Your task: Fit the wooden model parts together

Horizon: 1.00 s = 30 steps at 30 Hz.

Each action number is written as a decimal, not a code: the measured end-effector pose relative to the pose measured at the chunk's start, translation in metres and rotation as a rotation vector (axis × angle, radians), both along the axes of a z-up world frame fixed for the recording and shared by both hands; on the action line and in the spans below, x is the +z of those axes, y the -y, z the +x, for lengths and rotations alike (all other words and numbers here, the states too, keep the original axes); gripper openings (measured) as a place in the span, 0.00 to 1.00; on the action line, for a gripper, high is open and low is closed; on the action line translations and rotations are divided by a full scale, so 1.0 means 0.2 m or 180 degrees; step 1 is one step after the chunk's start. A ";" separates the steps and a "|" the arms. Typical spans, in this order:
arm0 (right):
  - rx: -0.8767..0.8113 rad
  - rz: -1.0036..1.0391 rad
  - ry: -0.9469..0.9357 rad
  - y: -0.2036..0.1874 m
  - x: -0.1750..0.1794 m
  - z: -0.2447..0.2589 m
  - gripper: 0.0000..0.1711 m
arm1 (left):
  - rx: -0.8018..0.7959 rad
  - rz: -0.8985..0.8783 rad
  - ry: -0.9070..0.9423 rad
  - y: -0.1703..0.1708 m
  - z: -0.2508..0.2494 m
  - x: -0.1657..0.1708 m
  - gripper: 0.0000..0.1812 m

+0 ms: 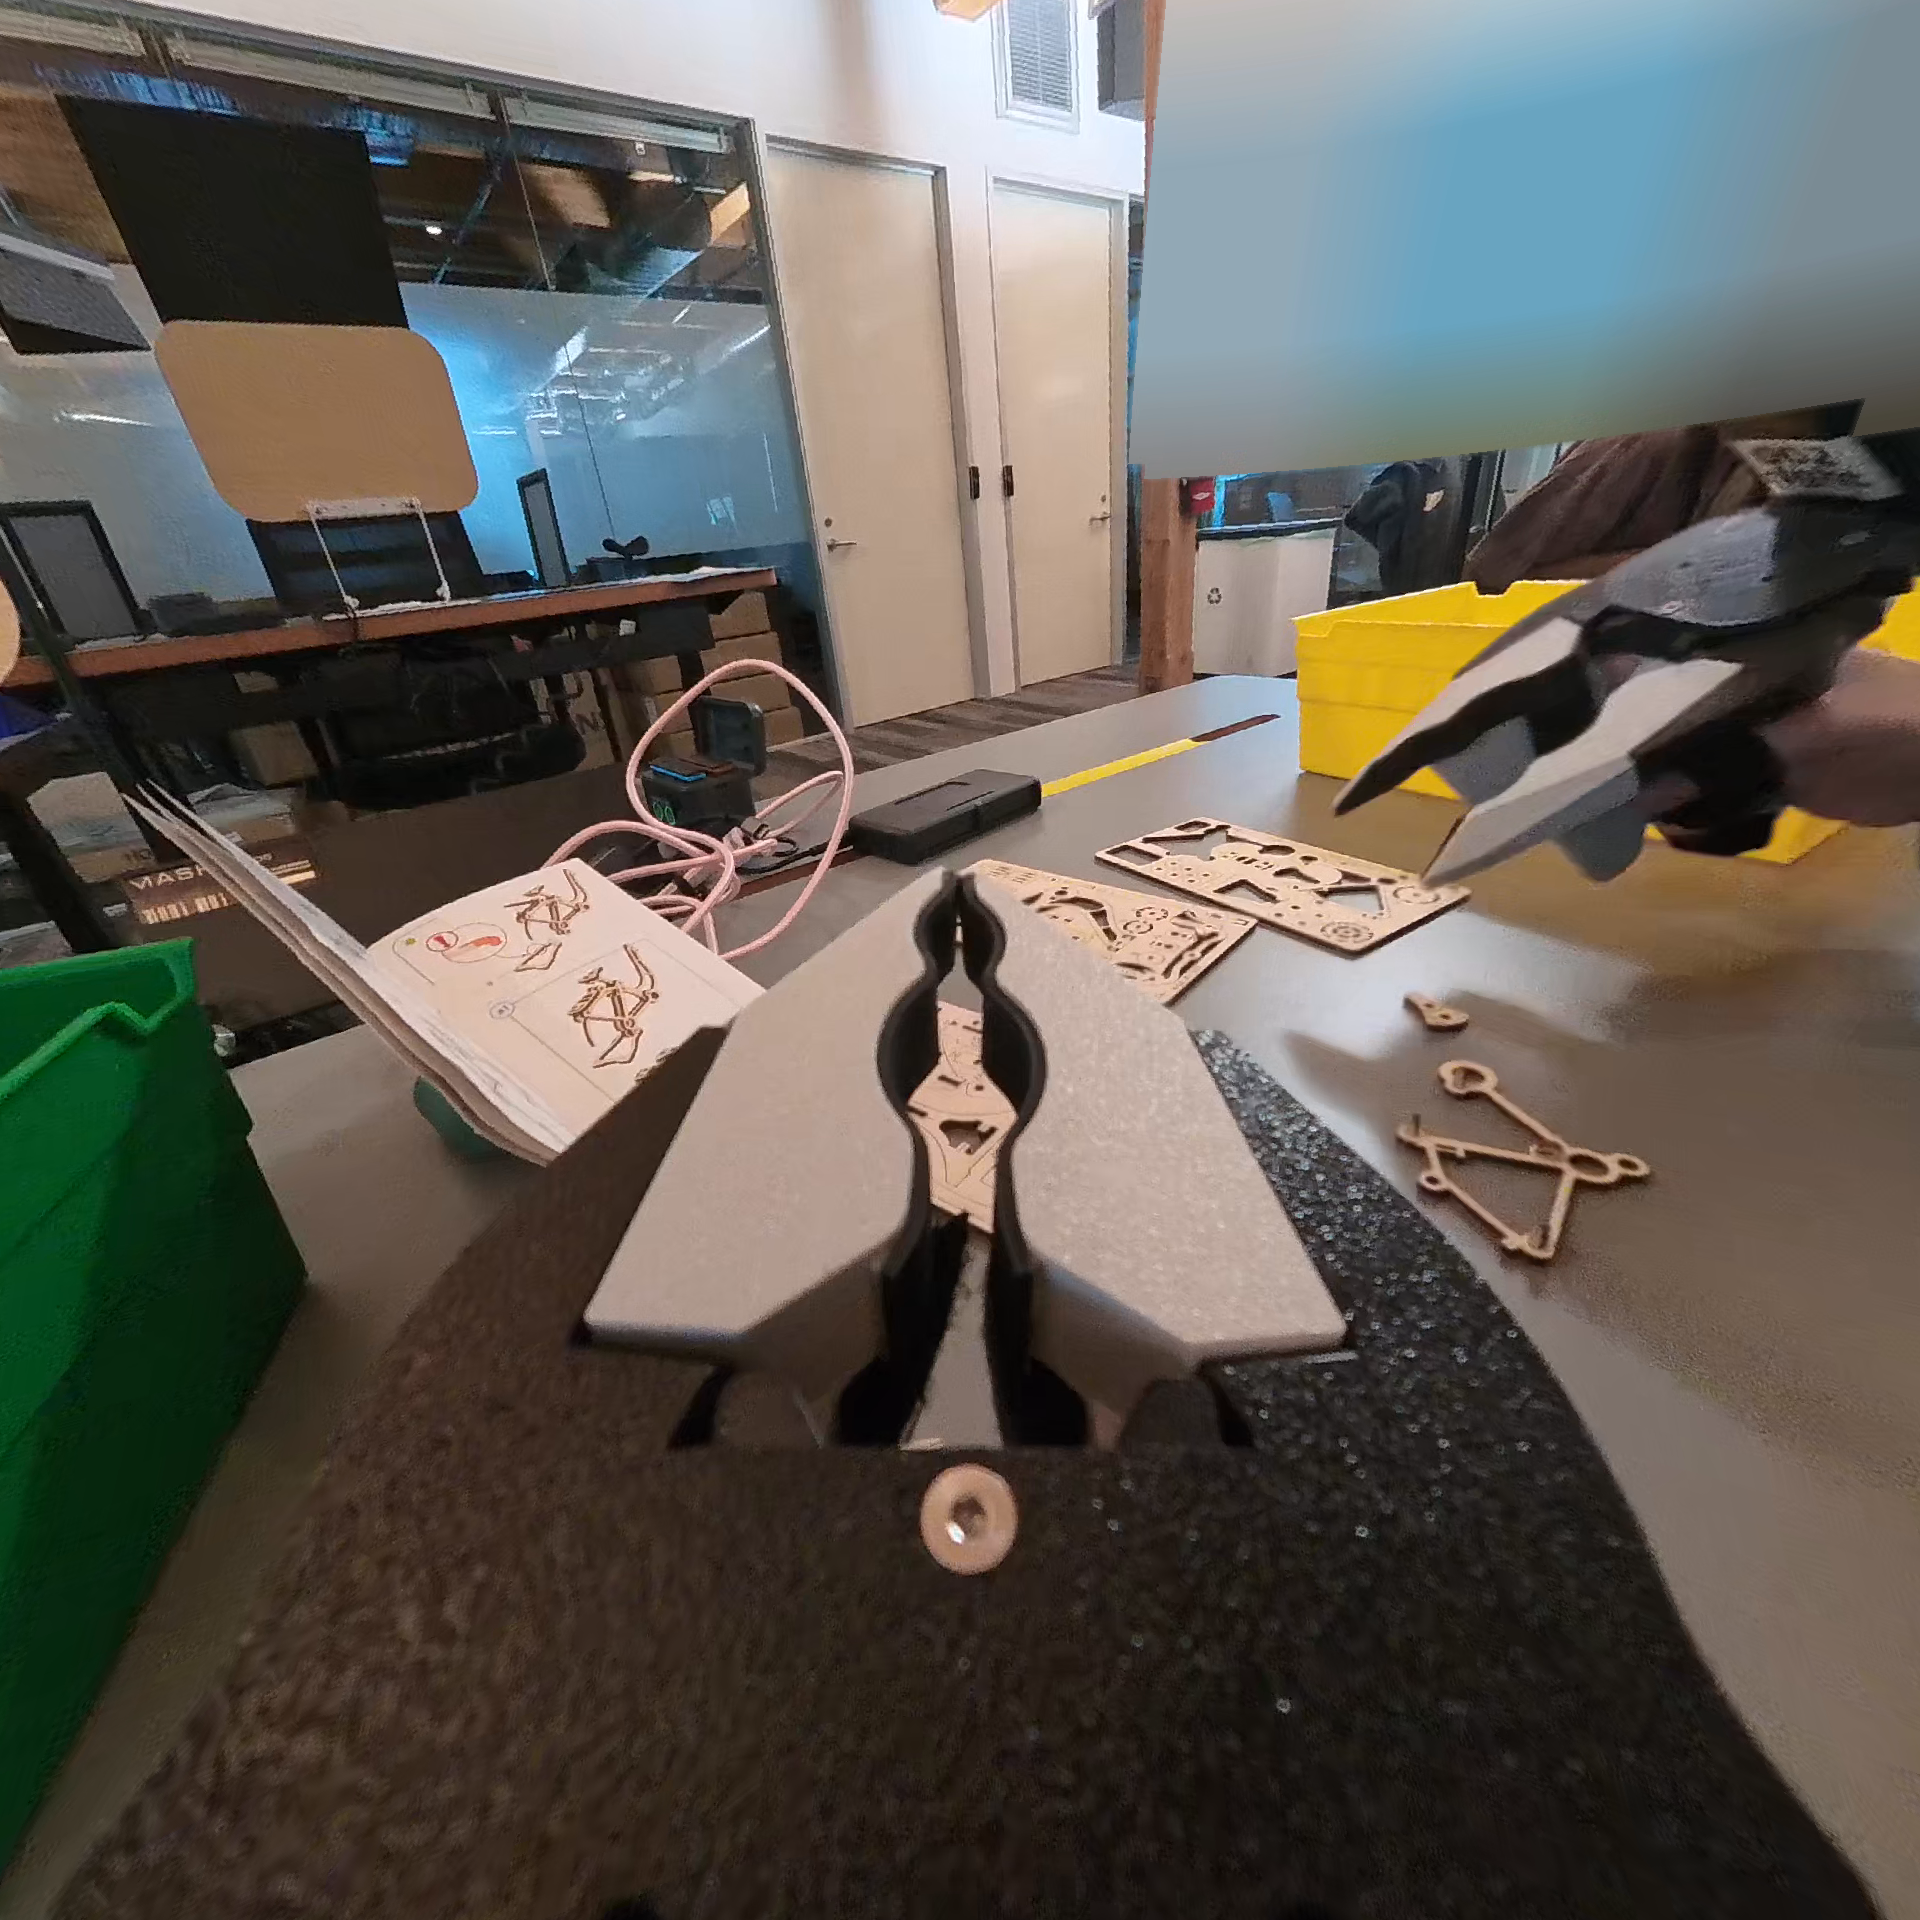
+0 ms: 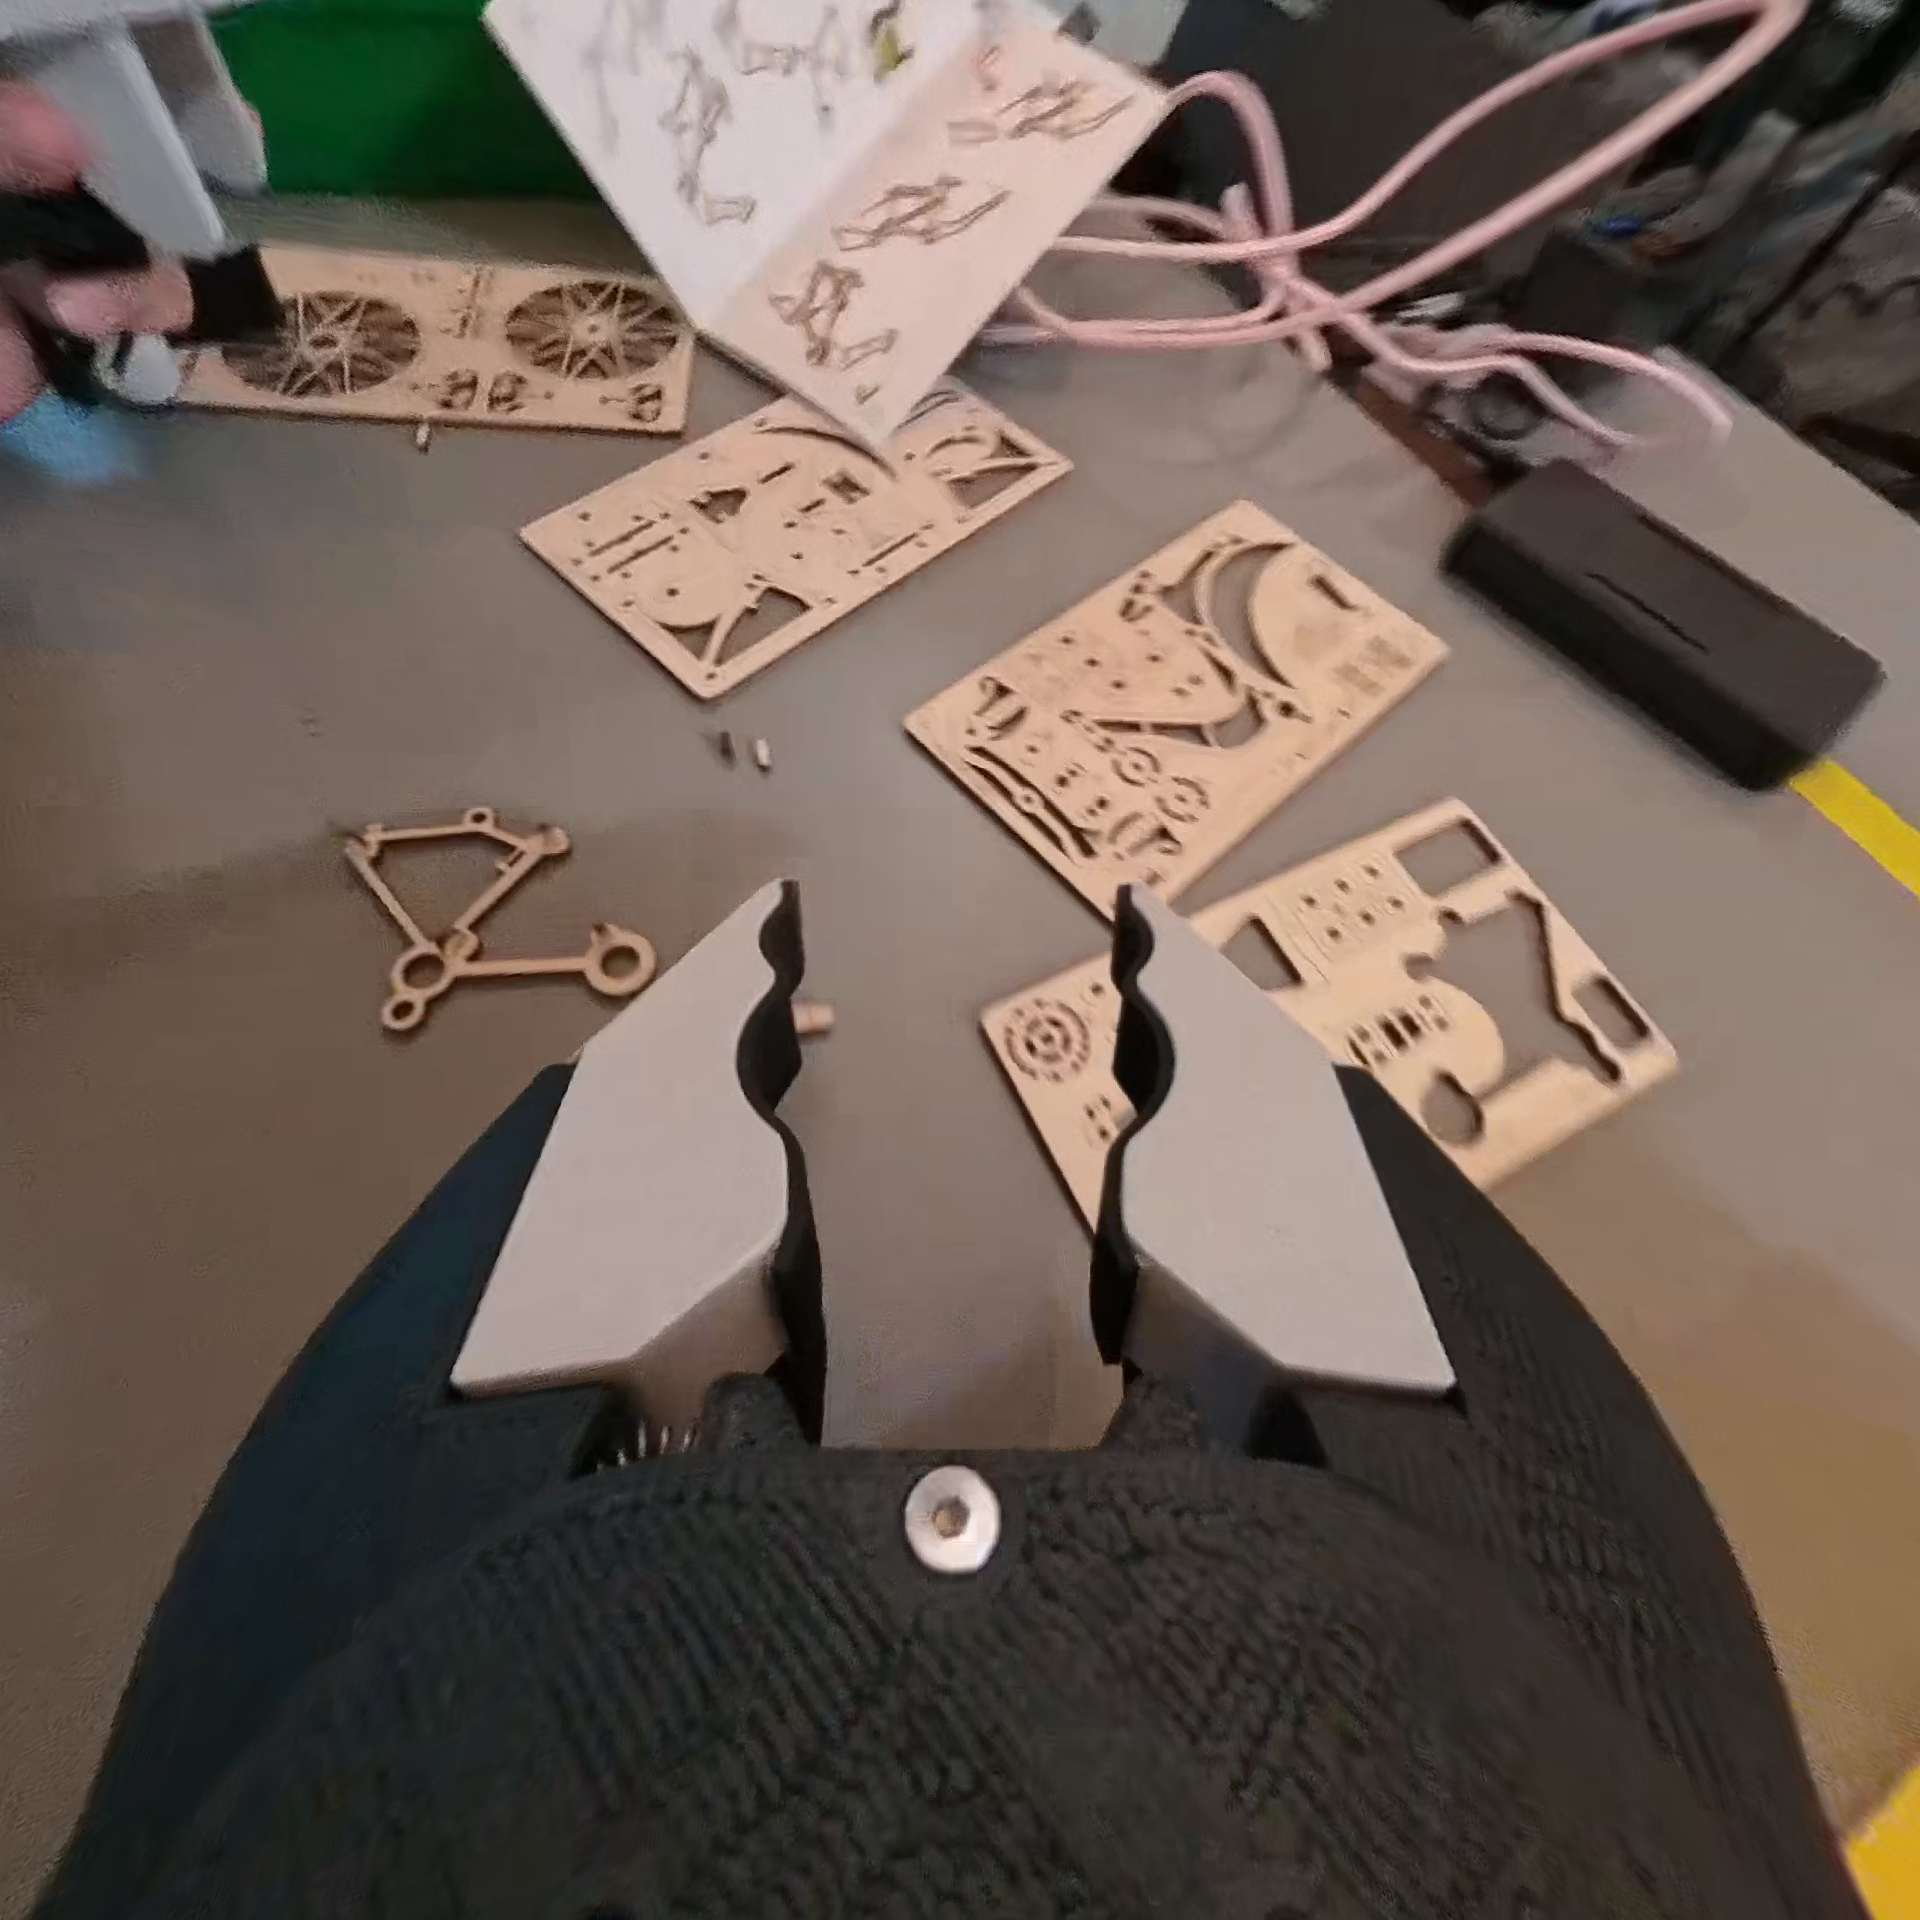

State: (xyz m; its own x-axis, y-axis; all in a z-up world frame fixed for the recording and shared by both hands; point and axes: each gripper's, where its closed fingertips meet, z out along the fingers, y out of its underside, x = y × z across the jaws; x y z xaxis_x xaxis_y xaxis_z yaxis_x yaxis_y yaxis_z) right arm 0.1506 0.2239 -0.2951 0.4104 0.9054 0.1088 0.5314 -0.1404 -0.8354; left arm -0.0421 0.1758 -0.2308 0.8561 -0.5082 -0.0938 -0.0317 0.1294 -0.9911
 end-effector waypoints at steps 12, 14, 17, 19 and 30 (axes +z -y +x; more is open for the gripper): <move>0.0413 -0.0689 -0.0087 -0.28 -0.01 -0.66 0.35 | 0.0177 0.0197 0.0048 0.01 -0.09 0.10 0.00; 0.0373 -0.1087 -0.0241 -0.37 -0.01 -0.77 0.34 | 0.0176 0.0185 0.0070 0.01 -0.10 0.10 0.00; 0.0422 -0.1602 -0.0479 -0.45 -0.01 -0.93 0.30 | 0.0183 0.0131 0.0083 0.00 -0.10 0.09 0.00; 0.0476 -0.1833 -0.0493 -0.45 -0.03 -1.00 0.27 | 0.0217 0.0120 0.0097 -0.01 -0.12 0.09 0.00; 0.0507 -0.1944 -0.0336 -0.44 -0.15 -1.15 0.07 | 0.0392 0.0132 0.0108 -0.03 -0.22 0.11 0.00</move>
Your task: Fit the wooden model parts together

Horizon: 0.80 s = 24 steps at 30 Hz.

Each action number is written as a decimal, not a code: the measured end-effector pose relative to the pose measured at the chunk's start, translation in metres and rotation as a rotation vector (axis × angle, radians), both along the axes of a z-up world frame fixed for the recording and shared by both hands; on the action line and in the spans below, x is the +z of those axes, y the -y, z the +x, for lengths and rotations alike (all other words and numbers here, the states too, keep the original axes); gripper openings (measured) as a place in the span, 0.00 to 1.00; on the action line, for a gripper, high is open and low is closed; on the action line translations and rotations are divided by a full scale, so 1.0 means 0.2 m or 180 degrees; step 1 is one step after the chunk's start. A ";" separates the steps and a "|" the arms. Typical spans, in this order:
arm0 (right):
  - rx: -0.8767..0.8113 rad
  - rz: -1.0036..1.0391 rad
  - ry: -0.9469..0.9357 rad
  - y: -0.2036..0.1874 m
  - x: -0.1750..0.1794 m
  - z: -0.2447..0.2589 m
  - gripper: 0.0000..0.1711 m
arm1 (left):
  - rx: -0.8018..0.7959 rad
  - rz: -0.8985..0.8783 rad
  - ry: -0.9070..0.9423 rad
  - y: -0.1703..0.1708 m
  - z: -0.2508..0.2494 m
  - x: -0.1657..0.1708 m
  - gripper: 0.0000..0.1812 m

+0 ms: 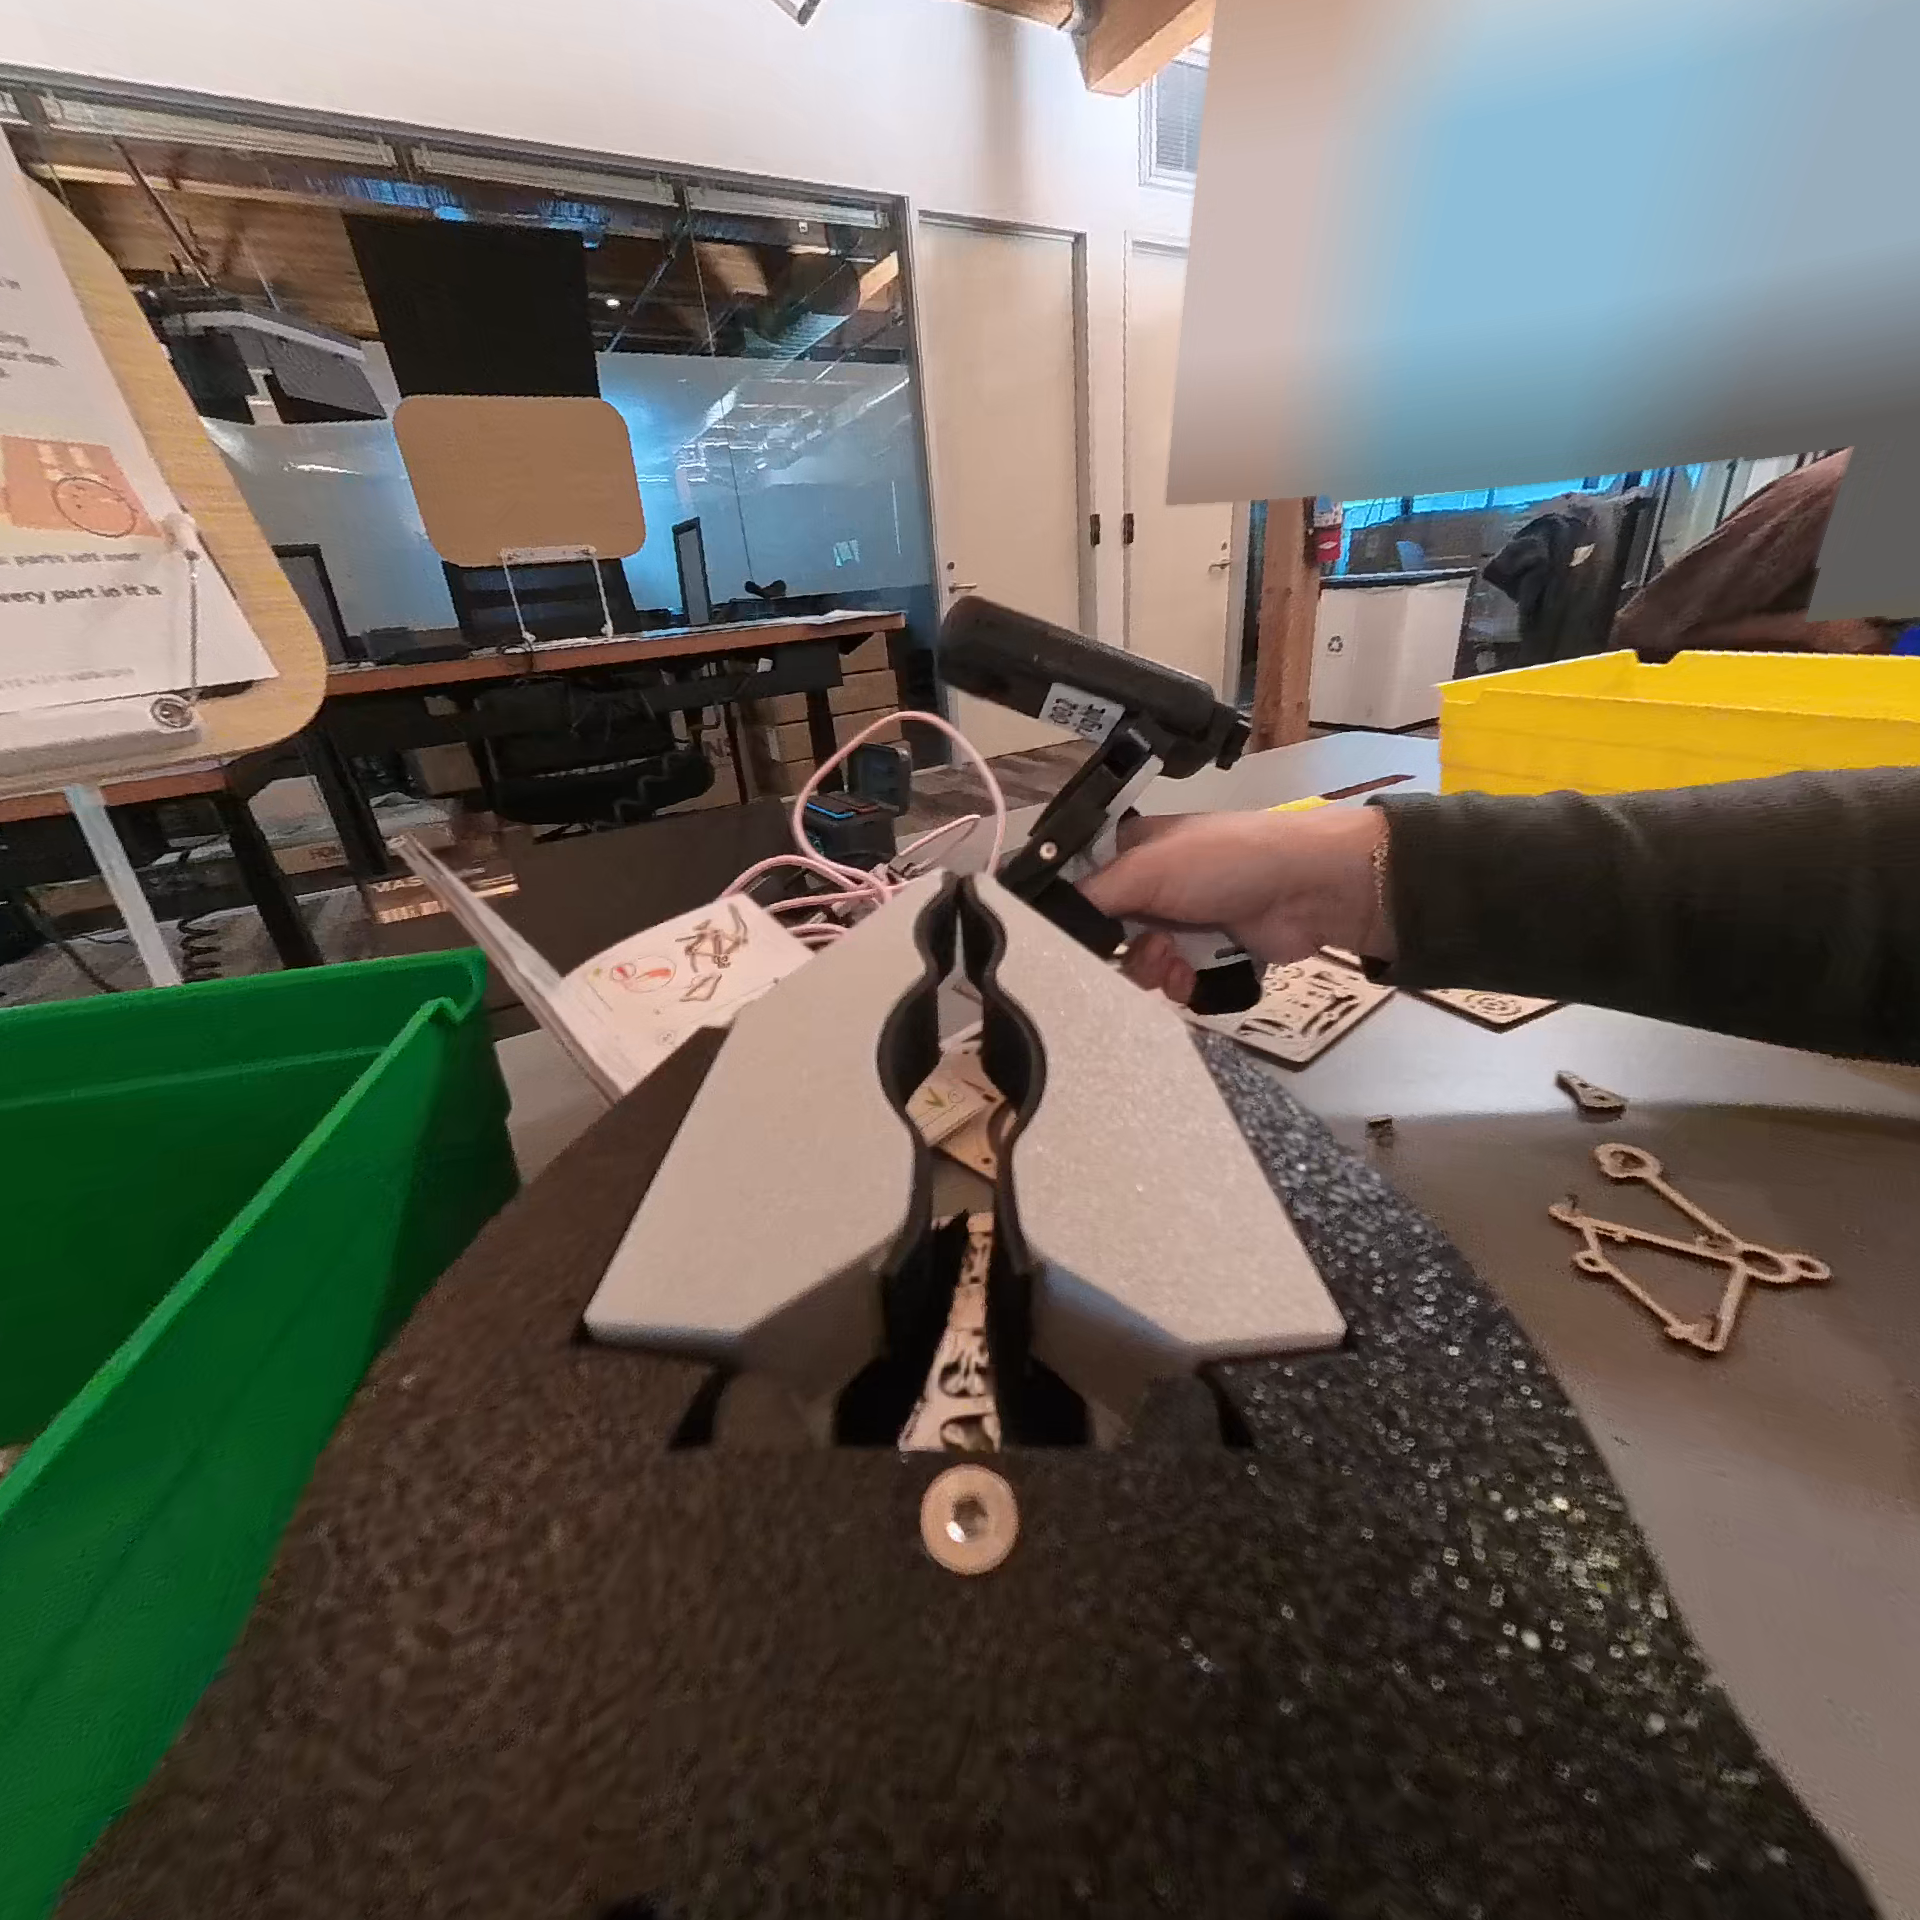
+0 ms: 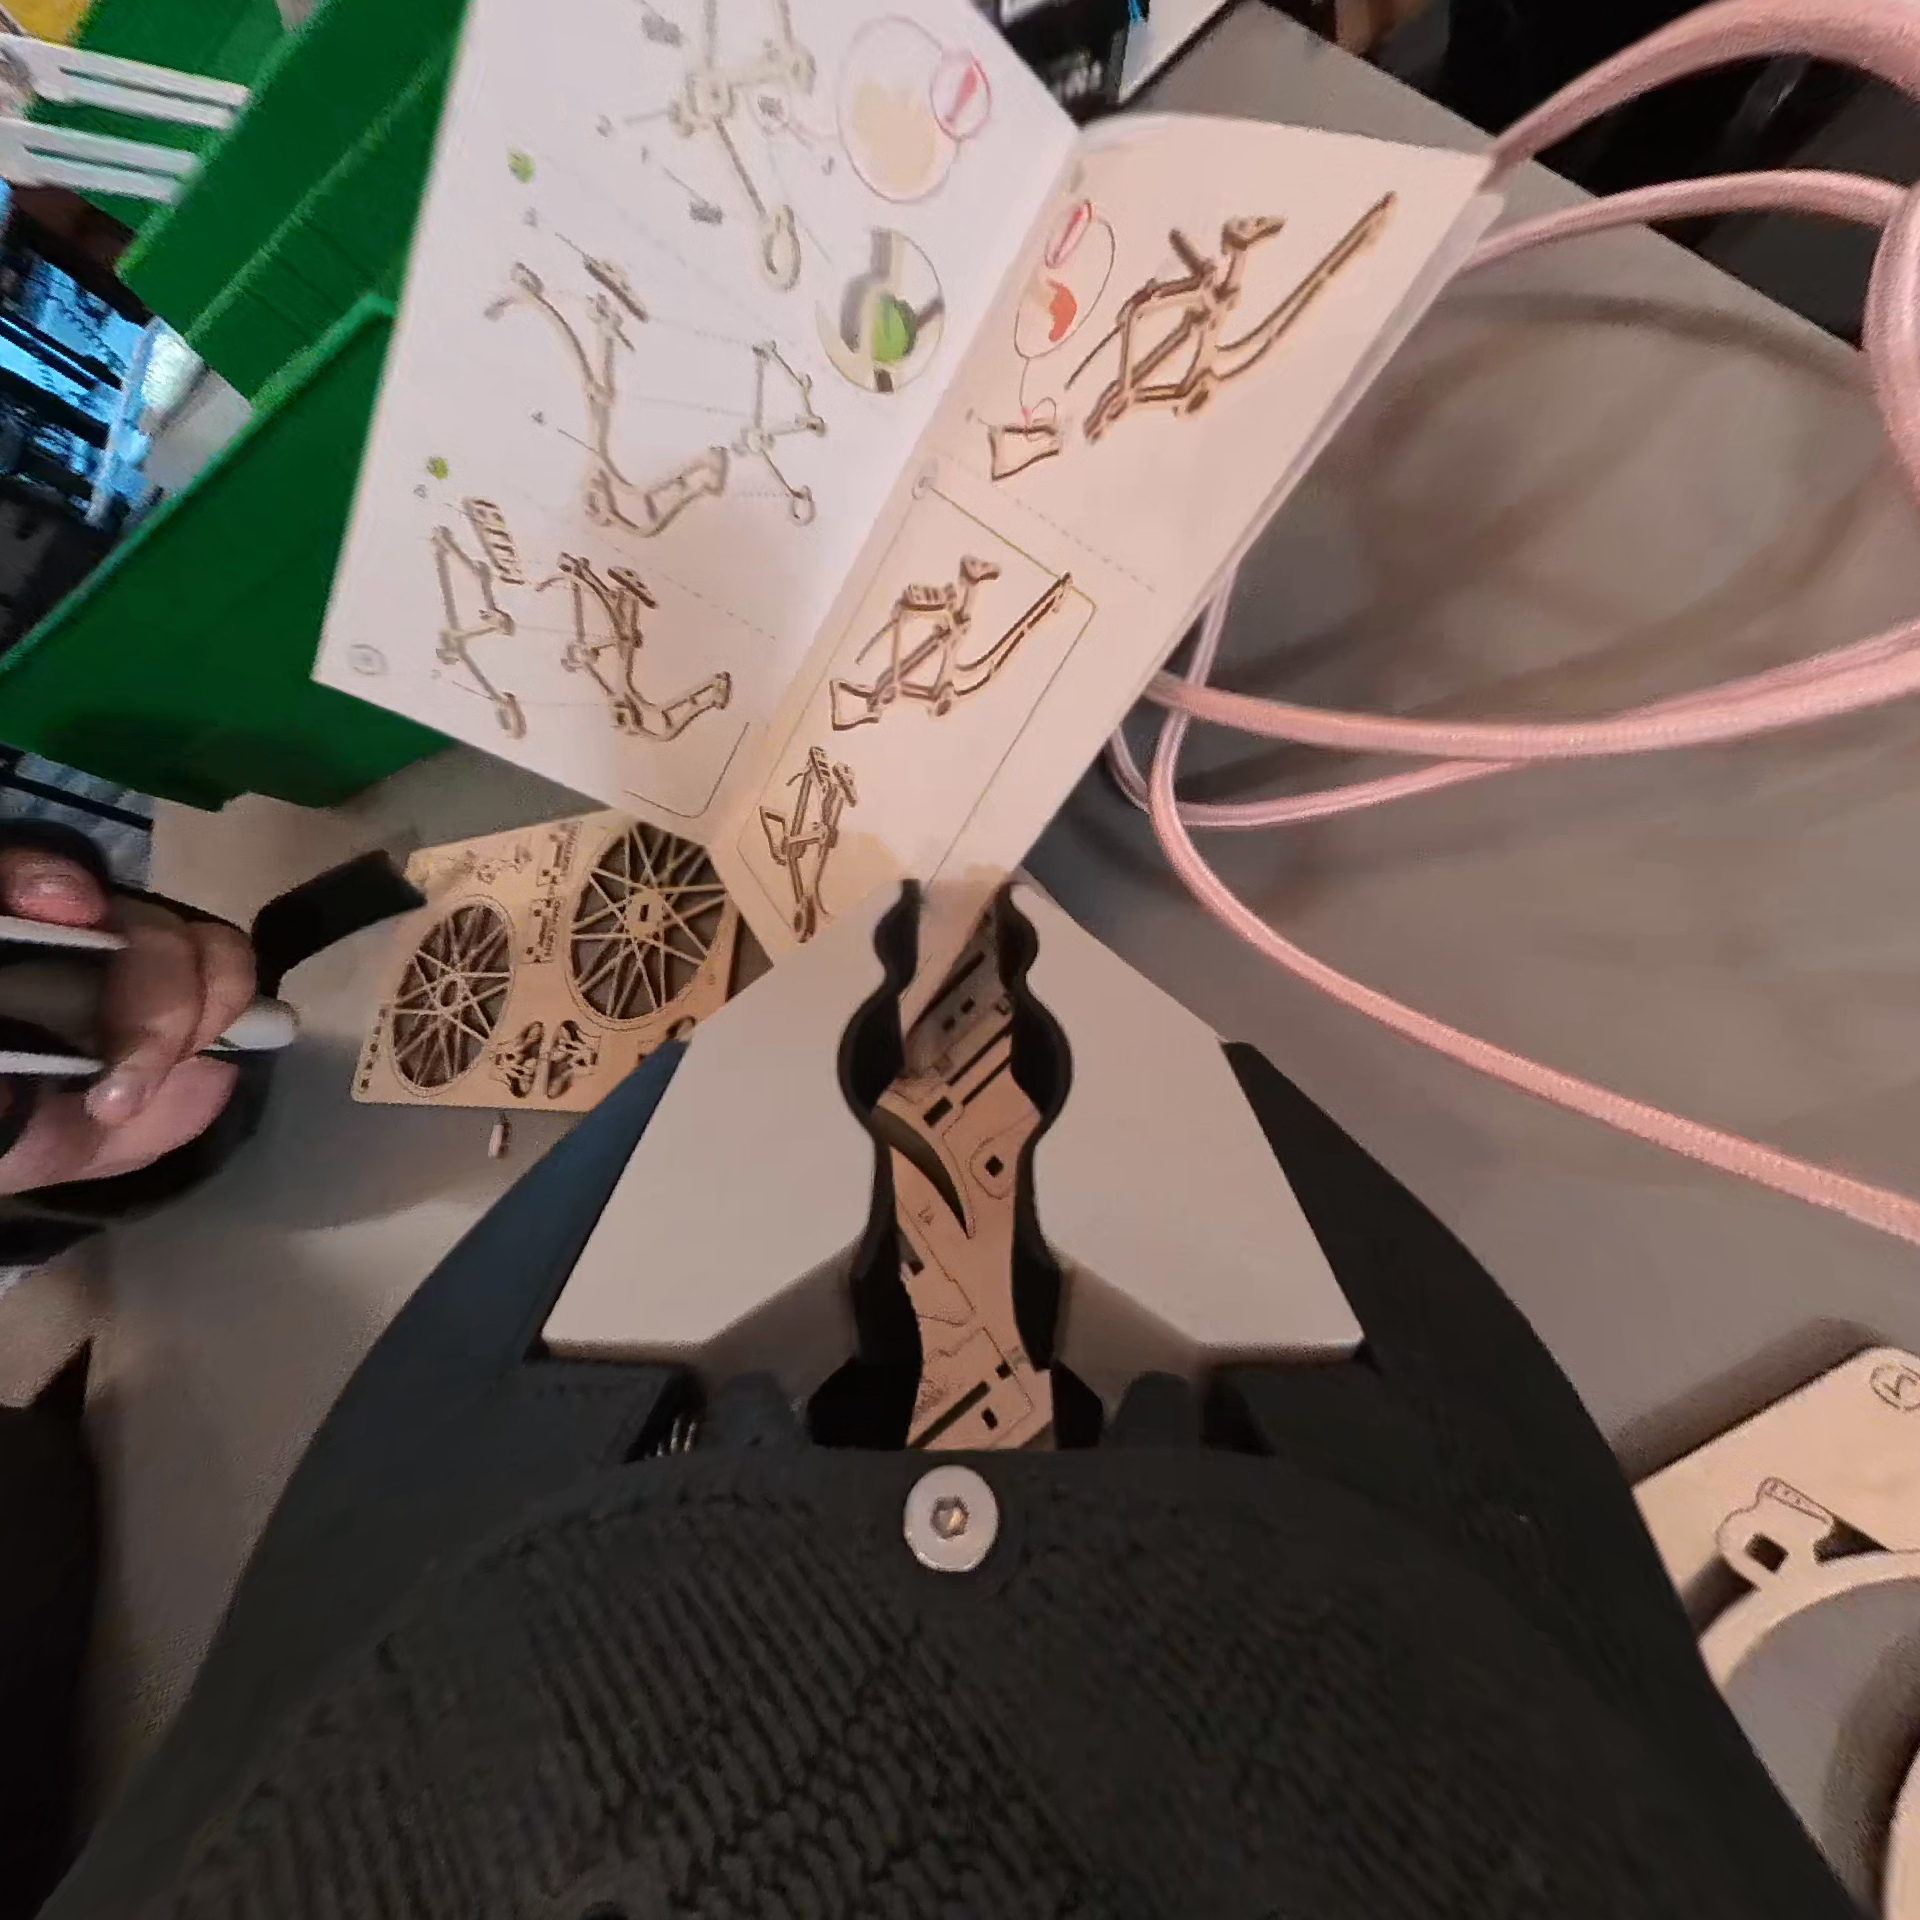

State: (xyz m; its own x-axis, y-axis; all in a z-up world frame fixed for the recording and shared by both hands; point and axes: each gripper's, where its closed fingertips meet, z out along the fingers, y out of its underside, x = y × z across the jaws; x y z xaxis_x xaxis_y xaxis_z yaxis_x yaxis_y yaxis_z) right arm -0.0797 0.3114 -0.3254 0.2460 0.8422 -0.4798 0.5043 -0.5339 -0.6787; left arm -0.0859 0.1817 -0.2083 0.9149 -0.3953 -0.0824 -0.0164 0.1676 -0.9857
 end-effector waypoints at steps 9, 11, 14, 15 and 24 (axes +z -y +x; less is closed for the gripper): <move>0.0182 0.0099 -0.0595 0.08 0.18 -0.02 0.00 | 0.0237 -0.0136 0.0026 -0.05 -0.11 -0.02 0.02; 0.0229 0.0270 -0.0673 0.12 0.24 0.01 0.00 | 0.0321 -0.0212 0.0069 -0.06 -0.14 -0.04 0.08; 0.0236 0.0337 -0.0879 0.18 0.36 0.08 0.00 | 0.0523 -0.0311 0.0151 -0.09 -0.19 -0.05 0.28; 0.0220 0.0352 -0.0953 0.20 0.39 0.11 0.00 | 0.0617 -0.0337 0.0170 -0.10 -0.21 -0.06 0.36; 0.0215 0.0406 -0.1295 0.40 0.57 0.30 0.00 | 0.0486 -0.0815 0.0622 -0.13 -0.21 -0.14 0.54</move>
